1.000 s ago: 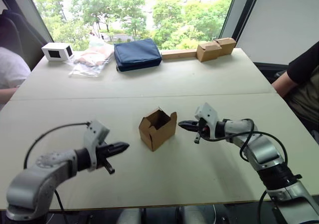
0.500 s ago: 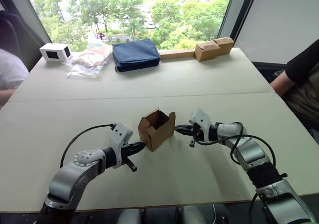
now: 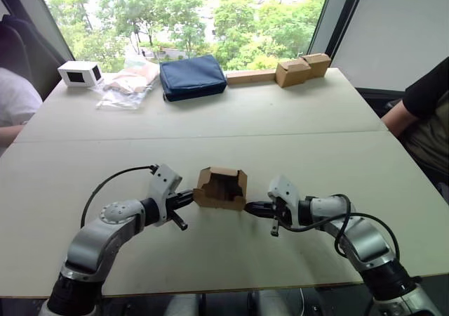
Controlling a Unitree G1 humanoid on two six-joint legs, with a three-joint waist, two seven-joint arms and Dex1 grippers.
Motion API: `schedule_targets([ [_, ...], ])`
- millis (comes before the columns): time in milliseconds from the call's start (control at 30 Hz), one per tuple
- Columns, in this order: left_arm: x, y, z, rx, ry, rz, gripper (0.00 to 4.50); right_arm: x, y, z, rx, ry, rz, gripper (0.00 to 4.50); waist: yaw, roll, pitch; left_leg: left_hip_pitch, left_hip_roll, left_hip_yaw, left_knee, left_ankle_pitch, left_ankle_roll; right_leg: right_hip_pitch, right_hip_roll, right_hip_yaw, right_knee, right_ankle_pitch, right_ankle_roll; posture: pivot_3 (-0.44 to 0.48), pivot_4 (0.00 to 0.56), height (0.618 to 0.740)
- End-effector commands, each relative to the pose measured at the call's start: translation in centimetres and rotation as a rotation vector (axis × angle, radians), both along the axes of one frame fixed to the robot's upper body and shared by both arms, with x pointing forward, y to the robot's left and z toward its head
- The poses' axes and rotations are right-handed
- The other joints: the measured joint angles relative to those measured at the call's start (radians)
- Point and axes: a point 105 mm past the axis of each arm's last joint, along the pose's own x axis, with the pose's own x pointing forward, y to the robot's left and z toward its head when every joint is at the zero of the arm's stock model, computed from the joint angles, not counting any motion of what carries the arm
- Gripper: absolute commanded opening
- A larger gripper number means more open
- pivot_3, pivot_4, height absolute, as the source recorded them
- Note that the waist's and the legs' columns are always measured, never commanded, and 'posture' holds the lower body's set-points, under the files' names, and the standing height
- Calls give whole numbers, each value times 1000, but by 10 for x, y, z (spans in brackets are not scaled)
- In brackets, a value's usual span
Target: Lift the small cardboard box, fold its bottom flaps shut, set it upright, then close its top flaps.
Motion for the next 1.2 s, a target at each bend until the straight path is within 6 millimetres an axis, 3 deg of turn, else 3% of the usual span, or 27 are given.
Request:
schedule_targets([
  [33,-2,-15,8,-26,-29,-64,21,1,8,14,49,-42,4,0,1,0,0,0,0,0,0,0,0,0,0,0,0,0,0,0,150,740],
  [200,1,-14,8,-29,-28,-55,21,9,4,16,37,-70,-30,0,1,0,0,0,0,0,0,0,0,0,0,0,0,0,0,0,150,740],
  [400,5,2,8,0,-30,-31,21,14,-9,21,-11,-107,-41,0,0,0,0,0,0,0,0,0,0,0,0,0,0,0,0,0,150,740],
  [633,13,27,28,41,-61,-67,21,22,-31,40,-84,-177,-51,0,1,0,0,0,0,0,0,0,0,0,0,0,-1,0,0,0,150,740],
  [767,27,31,53,24,-126,-75,21,32,-37,59,-83,-241,-73,0,1,0,0,0,0,0,0,0,0,0,0,-1,-1,0,0,0,150,740],
  [900,34,18,83,-32,-186,-137,21,50,-28,93,49,-313,-119,0,0,0,1,-1,0,0,0,0,0,0,0,-1,-1,0,0,0,150,740],
  [1033,32,5,92,-50,-187,-201,21,48,-11,104,121,-309,-74,0,-2,0,1,-1,0,0,-1,0,0,-1,0,-2,-1,0,0,0,150,740],
  [1200,27,0,95,-55,-181,-238,21,41,-1,104,135,-290,-36,0,-1,0,1,-1,0,0,-1,0,0,-1,0,-2,-1,0,0,0,150,740],
])
